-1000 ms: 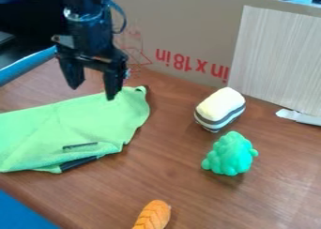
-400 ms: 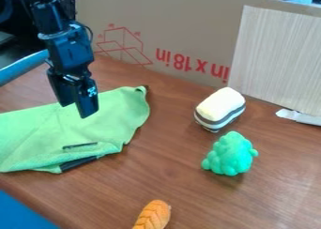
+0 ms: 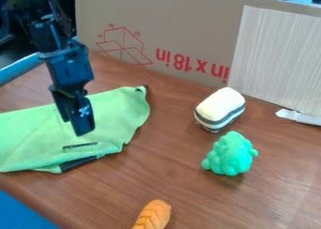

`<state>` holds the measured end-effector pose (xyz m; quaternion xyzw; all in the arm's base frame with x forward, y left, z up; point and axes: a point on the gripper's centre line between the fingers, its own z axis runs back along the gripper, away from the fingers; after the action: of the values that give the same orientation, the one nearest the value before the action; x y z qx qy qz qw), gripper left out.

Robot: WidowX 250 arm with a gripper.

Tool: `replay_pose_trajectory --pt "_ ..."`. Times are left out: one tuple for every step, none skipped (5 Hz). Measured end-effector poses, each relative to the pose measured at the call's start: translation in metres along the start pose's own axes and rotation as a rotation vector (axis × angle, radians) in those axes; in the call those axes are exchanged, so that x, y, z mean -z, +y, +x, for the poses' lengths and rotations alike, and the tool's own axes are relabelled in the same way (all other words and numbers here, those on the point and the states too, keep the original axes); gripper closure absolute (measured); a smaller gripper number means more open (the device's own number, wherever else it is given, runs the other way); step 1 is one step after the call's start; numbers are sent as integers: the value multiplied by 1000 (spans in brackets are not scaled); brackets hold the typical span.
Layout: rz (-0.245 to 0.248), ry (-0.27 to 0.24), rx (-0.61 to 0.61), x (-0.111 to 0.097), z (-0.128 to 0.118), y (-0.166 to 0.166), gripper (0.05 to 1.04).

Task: Unfold the cloth from bottom right to top left

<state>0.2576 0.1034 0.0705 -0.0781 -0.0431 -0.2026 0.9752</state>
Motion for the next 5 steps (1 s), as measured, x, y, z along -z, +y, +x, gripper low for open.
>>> replay_pose_trajectory --pt "7 -12 32 1 1 1 83" --pt "9 -20 38 0 -2 4 83" --pt "3 -13 53 5 -4 5 83" --pt "7 -6 65 8 -5 7 83" --pt "-14 19 68 19 -11 -2 83"
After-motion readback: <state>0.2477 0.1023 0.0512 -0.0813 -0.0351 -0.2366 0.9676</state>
